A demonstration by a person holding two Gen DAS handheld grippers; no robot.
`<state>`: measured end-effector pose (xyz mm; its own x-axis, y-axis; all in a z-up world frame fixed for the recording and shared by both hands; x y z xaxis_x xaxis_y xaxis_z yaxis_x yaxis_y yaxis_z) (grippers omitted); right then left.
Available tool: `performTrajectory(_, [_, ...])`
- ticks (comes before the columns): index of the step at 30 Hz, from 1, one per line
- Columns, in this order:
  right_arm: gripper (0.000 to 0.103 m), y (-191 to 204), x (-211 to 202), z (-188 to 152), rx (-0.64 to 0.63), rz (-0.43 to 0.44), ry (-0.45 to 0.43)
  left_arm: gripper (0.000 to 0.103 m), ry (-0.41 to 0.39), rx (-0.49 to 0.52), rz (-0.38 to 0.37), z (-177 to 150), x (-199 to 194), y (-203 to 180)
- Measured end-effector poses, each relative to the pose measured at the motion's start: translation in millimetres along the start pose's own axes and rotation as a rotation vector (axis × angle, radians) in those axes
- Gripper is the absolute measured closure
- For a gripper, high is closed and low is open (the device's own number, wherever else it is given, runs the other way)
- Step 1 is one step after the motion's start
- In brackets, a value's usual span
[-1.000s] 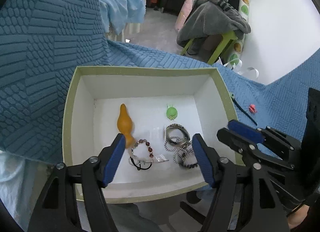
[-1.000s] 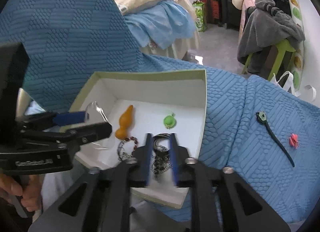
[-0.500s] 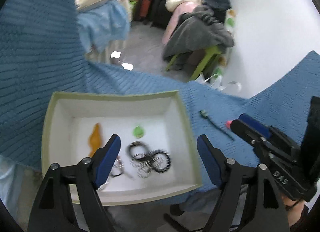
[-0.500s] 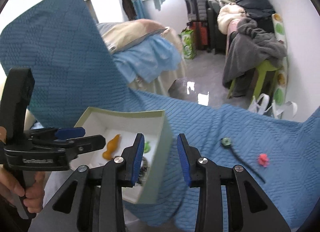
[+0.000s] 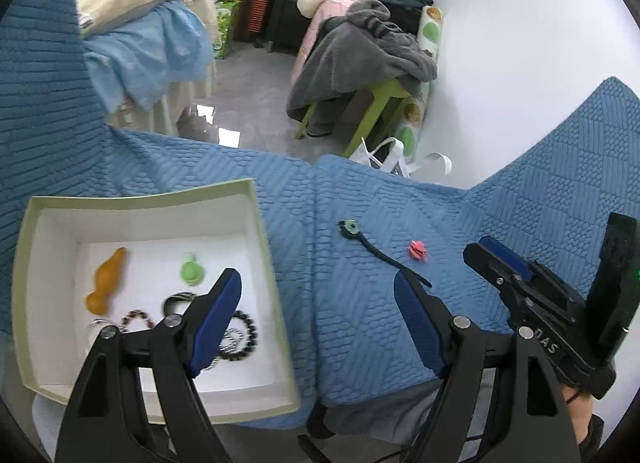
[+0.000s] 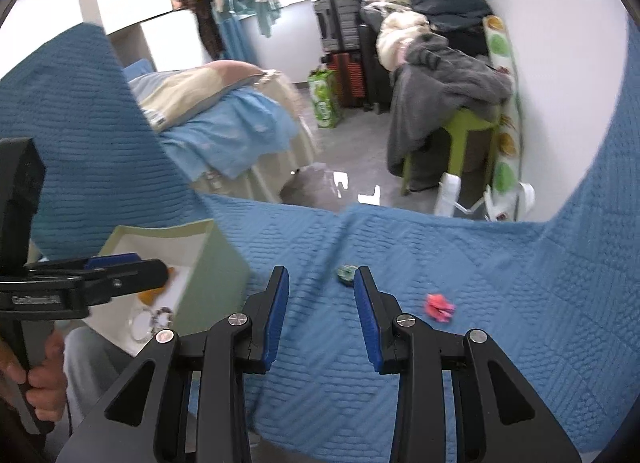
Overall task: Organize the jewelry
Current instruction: 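Close left gripper on the green-flower hairpin while right gripper grasps the pink flower clip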
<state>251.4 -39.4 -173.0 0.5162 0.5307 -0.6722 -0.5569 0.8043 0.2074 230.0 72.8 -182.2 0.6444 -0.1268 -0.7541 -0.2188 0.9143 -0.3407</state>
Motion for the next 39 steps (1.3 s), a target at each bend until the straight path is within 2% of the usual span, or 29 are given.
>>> performTrajectory(5, [0.072,-37.3,15.6,-19.5,0.032,-0.023,0.025,0.025,0.026,-0.009,-0.016,-3.9,25.2,-19.8])
performTrajectory(8, [0.075,-55.8,34.9,-39.0,0.036,-0.027,0.076,0.026,0.027,0.008,0.020,-5.2,40.3,-29.0])
performTrajectory(11, [0.077,-72.6,49.5,-54.6,0.043,-0.029,0.112,0.026,0.029,0.007,-0.001,-5.6,53.5,-42.7])
performTrajectory(19, [0.077,-116.9,76.5,-66.0,0.086,-0.046,0.136,0.038,0.087,-0.014,0.017,-10.4,105.3,-60.2])
performTrajectory(24, [0.076,-124.5,87.1,-64.4,0.078,-0.050,0.138,0.047,0.123,-0.026,0.049,-16.4,141.7,-61.0])
performTrajectory(33, [0.076,-126.7,107.8,-73.1,0.044,-0.037,0.178,0.048,0.110,-0.009,0.155,-14.5,180.0,-50.4])
performTrajectory(37, [0.076,-126.6,112.7,-73.0,0.037,-0.041,0.182,0.052,0.122,-0.012,0.179,-15.8,195.3,-45.9])
performTrajectory(39, [0.076,-126.3,114.2,-70.9,0.025,-0.054,0.176,0.052,0.096,0.006,0.205,-11.3,196.4,-45.8])
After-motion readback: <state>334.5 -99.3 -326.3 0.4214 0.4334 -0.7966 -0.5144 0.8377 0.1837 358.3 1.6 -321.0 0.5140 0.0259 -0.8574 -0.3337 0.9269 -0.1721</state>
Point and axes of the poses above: each gripper's, at about its wrist camera, not at the fingertips, and x roughly the way its jaws point, y to its left, z to its top, the point moved 10 cm from there along x, roughly the way its jaws point, and after that the axes turned 4 degrees about -y, right-handed, at the moved point
